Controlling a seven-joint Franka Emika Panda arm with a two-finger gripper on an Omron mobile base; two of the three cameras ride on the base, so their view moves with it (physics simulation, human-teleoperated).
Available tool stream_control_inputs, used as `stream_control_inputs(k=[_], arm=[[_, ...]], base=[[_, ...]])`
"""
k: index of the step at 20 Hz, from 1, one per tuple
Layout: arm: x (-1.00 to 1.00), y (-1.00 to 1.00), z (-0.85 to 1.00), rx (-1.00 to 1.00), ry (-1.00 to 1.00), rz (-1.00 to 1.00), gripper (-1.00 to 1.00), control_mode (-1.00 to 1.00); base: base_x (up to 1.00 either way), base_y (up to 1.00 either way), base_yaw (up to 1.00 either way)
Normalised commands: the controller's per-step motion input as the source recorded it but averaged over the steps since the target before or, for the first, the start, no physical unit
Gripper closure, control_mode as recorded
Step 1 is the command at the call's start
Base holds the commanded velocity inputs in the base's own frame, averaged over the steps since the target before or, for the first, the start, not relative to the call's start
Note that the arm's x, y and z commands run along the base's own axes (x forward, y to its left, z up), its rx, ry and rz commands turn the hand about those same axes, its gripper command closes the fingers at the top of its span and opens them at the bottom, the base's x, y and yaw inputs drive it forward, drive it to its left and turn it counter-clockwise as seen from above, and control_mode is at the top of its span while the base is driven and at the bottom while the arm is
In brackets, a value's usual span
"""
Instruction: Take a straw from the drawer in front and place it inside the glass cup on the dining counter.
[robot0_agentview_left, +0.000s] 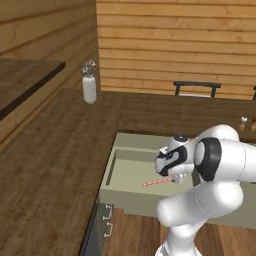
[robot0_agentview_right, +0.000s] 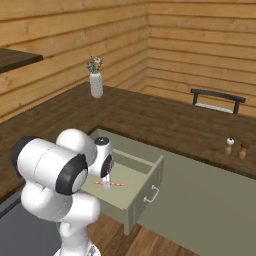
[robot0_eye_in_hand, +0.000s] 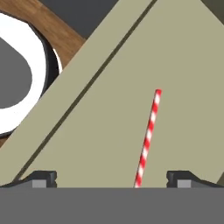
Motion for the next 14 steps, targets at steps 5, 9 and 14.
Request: stream_control_inputs(k=[5, 9, 14], arm=[[0.25, 0.01, -0.21, 0.0, 0.03, 0.0, -1.0, -1.0], [0.28, 0.0, -0.29, 0.0, 0.0, 0.0, -1.0, -1.0], [0.27, 0.0, -0.3, 0.0, 0.0, 0.0, -1.0, -1.0]], base=[[0.0, 0.0, 0.0], [0.0, 0.0, 0.0], [0.0, 0.0, 0.0]])
